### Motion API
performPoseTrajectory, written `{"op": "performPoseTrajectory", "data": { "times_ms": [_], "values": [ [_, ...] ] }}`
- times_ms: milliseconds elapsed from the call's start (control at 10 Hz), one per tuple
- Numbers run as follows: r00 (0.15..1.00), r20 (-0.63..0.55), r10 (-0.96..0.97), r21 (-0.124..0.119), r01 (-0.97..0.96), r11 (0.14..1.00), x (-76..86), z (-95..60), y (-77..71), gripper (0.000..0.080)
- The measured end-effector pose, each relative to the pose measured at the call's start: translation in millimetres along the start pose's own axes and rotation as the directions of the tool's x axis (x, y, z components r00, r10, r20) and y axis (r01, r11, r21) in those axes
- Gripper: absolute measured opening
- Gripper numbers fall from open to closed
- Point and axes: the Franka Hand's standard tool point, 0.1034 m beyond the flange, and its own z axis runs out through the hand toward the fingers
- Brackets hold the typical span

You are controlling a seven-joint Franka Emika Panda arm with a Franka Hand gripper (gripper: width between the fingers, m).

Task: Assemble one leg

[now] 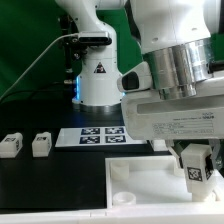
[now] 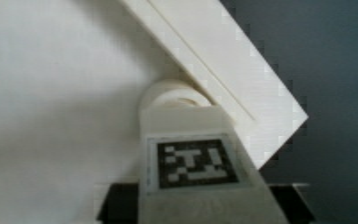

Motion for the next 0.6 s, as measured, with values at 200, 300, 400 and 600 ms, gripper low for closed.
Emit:
{"op": "performPoseTrajectory", "data": {
  "times_ms": [200,300,400,600],
  "values": [
    [1.000,0.000,0.000,0.000,0.000,1.000,0.0,0.0,0.0,0.0297],
    [1.000,0.000,0.000,0.000,0.000,1.000,0.0,0.0,0.0,0.0297],
    [0.999,0.001,0.033,0.003,-0.033,0.999,1.0,-0.9,0.9,0.0297],
    [0.962,-0.004,0.273,0.012,-0.273,0.962,1.0,-0.5,2.3,0.0297]
  ]
}}
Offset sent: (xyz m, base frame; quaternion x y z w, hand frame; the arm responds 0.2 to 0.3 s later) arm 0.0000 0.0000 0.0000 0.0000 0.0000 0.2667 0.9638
